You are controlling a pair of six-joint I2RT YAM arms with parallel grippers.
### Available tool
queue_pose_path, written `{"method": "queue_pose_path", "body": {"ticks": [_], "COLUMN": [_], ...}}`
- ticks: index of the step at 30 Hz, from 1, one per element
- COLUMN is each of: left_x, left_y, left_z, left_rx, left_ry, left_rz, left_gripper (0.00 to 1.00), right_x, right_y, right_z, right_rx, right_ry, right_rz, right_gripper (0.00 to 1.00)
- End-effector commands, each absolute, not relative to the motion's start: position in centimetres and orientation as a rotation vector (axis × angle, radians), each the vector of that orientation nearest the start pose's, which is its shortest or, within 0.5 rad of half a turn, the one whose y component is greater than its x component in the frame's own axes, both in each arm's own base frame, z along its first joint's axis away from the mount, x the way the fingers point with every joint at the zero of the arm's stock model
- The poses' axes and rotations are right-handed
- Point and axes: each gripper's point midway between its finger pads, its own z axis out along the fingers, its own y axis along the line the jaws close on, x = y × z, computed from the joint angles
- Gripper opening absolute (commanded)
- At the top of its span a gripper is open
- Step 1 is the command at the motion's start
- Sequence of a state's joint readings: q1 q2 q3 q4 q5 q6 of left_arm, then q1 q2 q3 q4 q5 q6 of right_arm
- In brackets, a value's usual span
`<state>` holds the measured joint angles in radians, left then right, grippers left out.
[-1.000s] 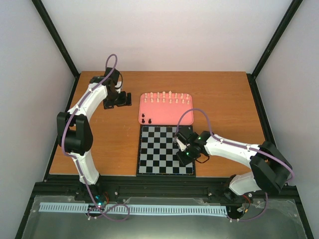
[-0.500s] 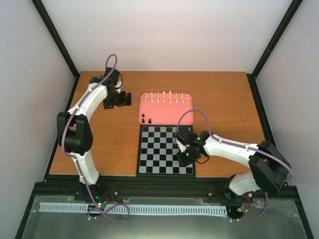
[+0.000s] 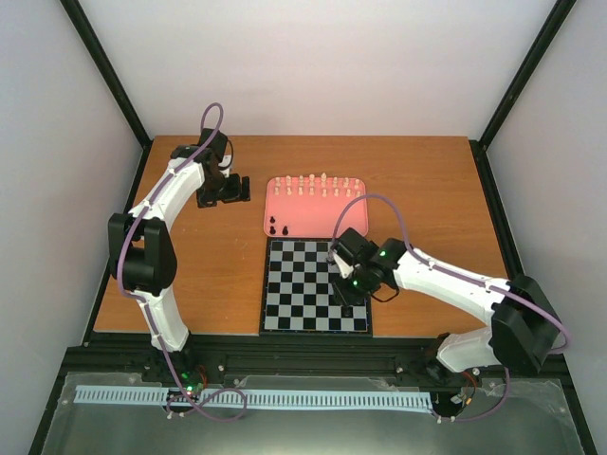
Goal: Set up the chess pieces on the board
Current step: Place the chess piece on the chessboard, then pick up the chess piece from the storage box.
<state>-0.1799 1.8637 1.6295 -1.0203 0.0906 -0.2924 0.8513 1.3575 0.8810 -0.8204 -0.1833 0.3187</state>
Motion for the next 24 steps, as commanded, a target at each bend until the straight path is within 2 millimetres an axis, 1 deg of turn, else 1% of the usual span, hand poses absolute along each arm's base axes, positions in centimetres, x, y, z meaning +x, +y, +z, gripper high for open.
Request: {"method": "queue_pose_path", "body": {"ticks": [1, 3, 5, 7, 9, 11, 14, 15, 17, 20, 21, 24], "left_x": [42.0, 42.0, 42.0, 42.1, 42.1, 42.1, 42.0, 42.0, 42.0, 42.1, 42.0, 42.0], "left_y": [-9.4, -9.4, -9.5, -9.5, -9.5, -9.5, -9.6, -9.6, -9.5, -9.5, -9.5, -9.6], "left_z": [14.0, 14.1, 14.3, 14.4, 14.6, 14.8, 15.0, 15.0, 15.2, 15.5, 15.4, 15.4], "left_rx": [-0.151, -0.151, -0.152, -0.151, -0.149, -0.148, -0.147, -0.147, -0.148, -0.146, -0.147, -0.146], "left_ry": [2.826, 2.826, 2.822, 2.818, 2.815, 2.809, 2.804, 2.804, 2.801, 2.794, 2.796, 2.799], "left_rz": [-0.251, -0.257, -0.260, -0.263, -0.263, -0.262, -0.272, -0.272, -0.270, -0.270, -0.270, -0.276], "left_gripper": [1.00, 1.00, 1.00, 1.00, 1.00, 1.00, 1.00, 1.00, 1.00, 1.00, 1.00, 1.00], "right_x": [16.7, 17.6, 19.1, 20.8, 23.0, 25.6, 30.0, 31.6, 33.8, 36.1, 36.7, 37.6], "right_y": [23.7, 24.5, 25.2, 26.7, 28.3, 29.7, 31.5, 32.3, 33.5, 35.2, 35.8, 36.9], "right_z": [11.3, 12.8, 13.7, 14.6, 15.5, 15.7, 15.1, 15.2, 14.0, 11.8, 10.6, 8.8], "right_rx": [-0.847, -0.862, -0.874, -0.915, -0.928, -0.906, -0.854, -0.836, -0.840, -0.844, -0.848, -0.844], "right_ry": [2.783, 2.742, 2.715, 2.680, 2.637, 2.615, 2.623, 2.610, 2.616, 2.634, 2.652, 2.693], "right_rz": [0.471, 0.473, 0.430, 0.412, 0.394, 0.391, 0.410, 0.419, 0.405, 0.407, 0.415, 0.461], "right_gripper": [0.38, 0.40, 0.45, 0.48, 0.52, 0.60, 0.64, 0.64, 0.64, 0.63, 0.63, 0.59]}}
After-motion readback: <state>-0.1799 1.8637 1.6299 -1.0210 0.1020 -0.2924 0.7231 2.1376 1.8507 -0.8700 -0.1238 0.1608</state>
